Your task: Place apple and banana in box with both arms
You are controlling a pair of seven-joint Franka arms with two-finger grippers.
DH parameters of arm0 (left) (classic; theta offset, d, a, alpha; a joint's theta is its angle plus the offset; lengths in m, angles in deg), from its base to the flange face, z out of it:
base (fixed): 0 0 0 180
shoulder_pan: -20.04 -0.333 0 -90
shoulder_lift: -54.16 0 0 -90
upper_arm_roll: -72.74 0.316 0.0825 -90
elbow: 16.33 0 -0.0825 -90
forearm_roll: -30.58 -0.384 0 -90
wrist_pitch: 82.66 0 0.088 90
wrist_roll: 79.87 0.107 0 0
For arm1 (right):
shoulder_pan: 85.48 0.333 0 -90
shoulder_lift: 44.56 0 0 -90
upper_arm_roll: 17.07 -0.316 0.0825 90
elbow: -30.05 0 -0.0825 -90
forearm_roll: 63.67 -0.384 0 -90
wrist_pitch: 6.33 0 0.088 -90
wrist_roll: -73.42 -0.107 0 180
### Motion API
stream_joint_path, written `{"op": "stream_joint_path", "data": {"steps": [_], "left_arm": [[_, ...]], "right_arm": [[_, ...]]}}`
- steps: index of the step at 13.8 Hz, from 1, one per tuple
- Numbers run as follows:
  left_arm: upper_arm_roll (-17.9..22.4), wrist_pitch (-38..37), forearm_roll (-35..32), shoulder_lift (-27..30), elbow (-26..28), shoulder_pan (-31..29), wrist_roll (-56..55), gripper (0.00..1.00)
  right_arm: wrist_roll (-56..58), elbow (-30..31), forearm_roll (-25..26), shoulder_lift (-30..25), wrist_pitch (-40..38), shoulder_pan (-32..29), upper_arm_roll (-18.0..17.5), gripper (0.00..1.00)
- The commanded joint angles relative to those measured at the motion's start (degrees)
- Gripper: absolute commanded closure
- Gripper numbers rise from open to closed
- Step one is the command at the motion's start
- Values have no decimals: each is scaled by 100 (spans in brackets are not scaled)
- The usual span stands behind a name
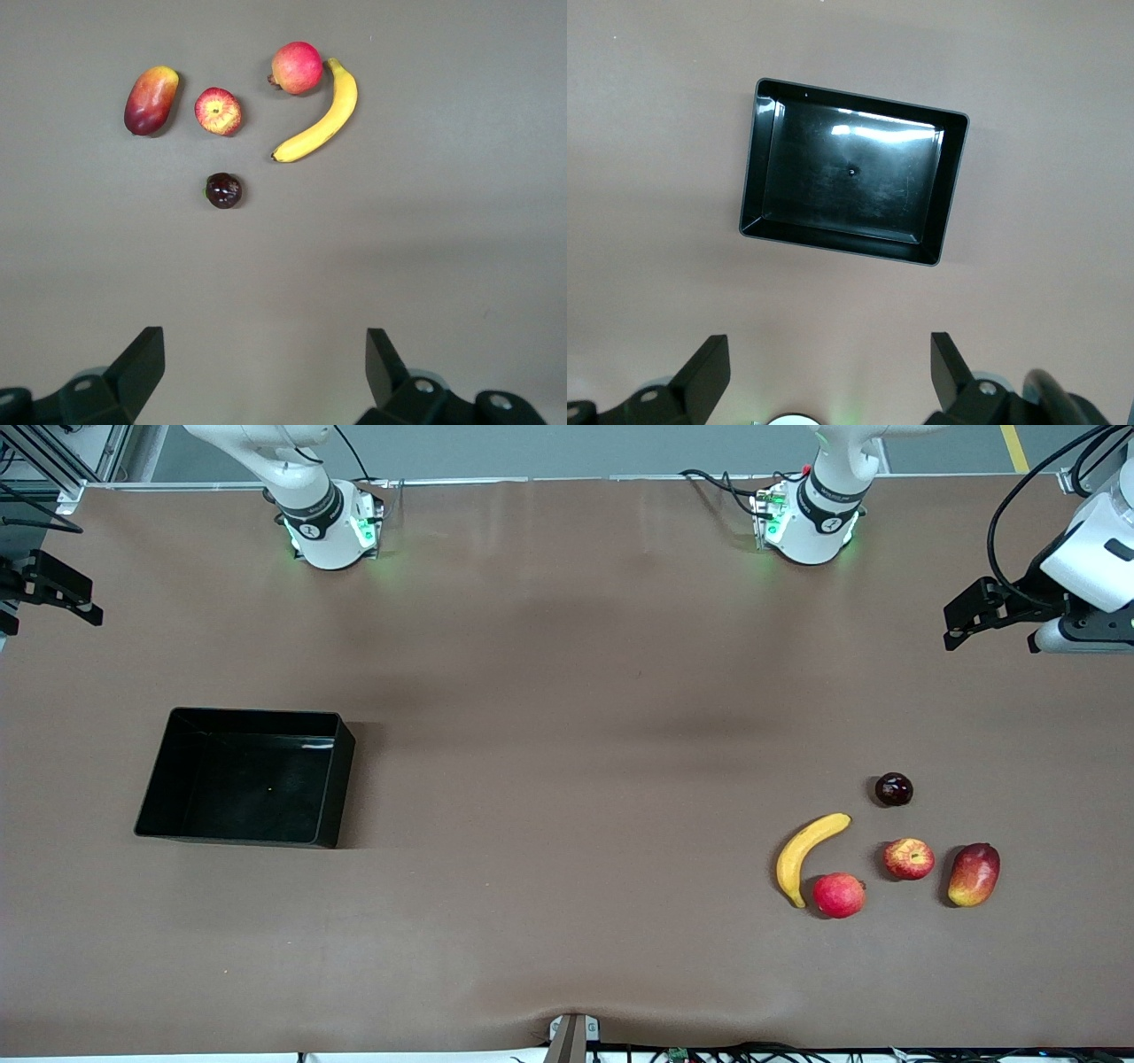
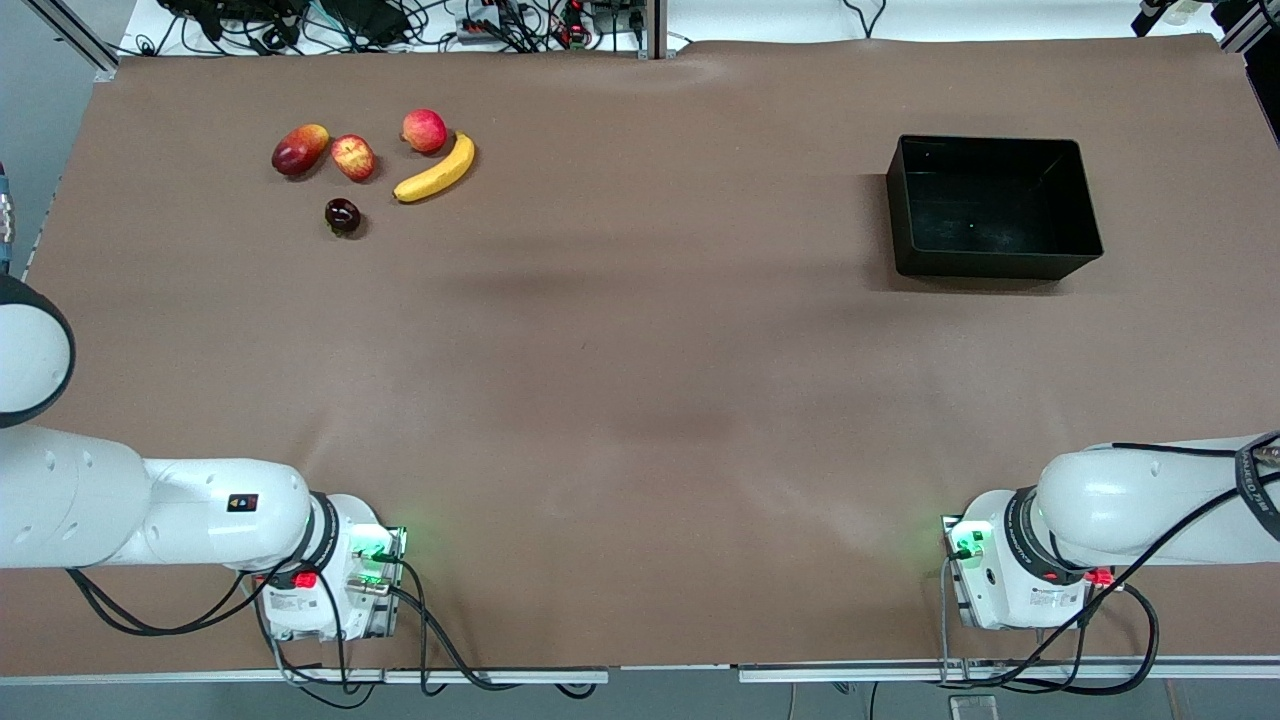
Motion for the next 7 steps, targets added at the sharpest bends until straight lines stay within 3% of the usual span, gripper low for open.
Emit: {"op": "stream_joint_path", "data": {"steps": [1, 7], "left_arm": [[-8, -59, 43, -79, -150, -33, 48, 0], [1, -50, 43, -245, -176, -50, 4, 0]], "right_arm": [[55, -128, 50, 51, -115, -72, -54, 0], [38, -189, 32, 120, -63, -90, -54, 0]]}}
